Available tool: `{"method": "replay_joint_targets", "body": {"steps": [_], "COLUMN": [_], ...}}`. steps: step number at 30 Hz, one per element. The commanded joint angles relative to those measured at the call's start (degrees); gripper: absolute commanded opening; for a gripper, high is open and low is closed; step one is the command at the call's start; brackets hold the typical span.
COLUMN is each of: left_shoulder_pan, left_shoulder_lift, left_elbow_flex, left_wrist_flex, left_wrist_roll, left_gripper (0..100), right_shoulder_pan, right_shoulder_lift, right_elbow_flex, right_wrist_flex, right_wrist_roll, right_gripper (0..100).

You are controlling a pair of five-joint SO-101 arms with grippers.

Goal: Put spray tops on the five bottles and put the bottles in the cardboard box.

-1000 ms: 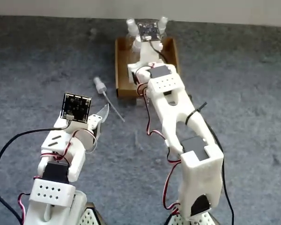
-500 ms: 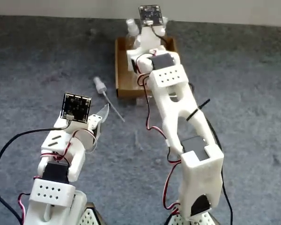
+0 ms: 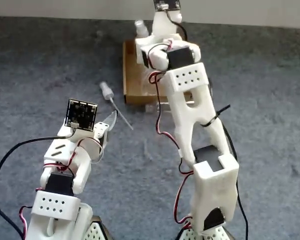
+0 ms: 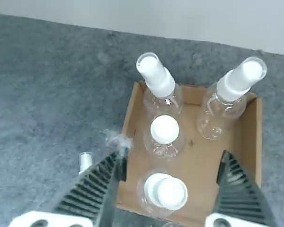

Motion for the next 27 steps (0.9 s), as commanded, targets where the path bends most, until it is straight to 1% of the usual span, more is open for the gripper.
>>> {"method": "replay_joint_targets", "body": {"steps": [1, 6, 11, 13, 15, 19, 23, 26, 27], "left_shoulder_pan": [-0.6, -0.6, -0.7, -0.7, -0.7, -0.7, -0.7, -0.7, -0.7], "left_shoulder_lift": [-0.1, -0.1, -0.1, -0.1, -0.1, -0.1, -0.1, -0.1, -0.1], "left_elbow_flex": [-0.4, -0.4, -0.4, -0.4, -0.4, -0.4, -0.4, -0.4, -0.4], "left_wrist_flex": [-1.7, -1.7, -1.7, -1.7, -1.7, -1.7, -1.7, -1.7, -1.7], "left_wrist_roll": [0.4, 0.4, 0.4, 0.4, 0.4, 0.4, 0.4, 0.4, 0.4], "left_gripper": [17, 17, 17, 17, 17, 17, 17, 17, 17], "right_shoulder_pan": [-0.4, -0.5, -0.5, 0.5, 3.6, 8.7, 12.4, 13.1, 13.1], "right_shoulder_lift": [-1.4, -1.4, -1.4, -1.8, -2.8, -5.3, -10.3, -13.5, -13.9], "right_elbow_flex": [-8.9, -16.9, -22.5, -23.7, -23.3, -16.5, -3.0, 8.2, 11.7], "right_wrist_flex": [6.7, 17.7, 32.0, 32.4, 32.5, 32.5, 32.5, 32.0, 30.6], "right_wrist_roll": [0.7, 1.4, 12.5, 15.4, 16.9, 20.1, 29.9, 39.0, 40.0], "right_gripper": [25.6, 25.6, 25.6, 25.6, 25.6, 25.6, 25.6, 25.6, 25.6]}}
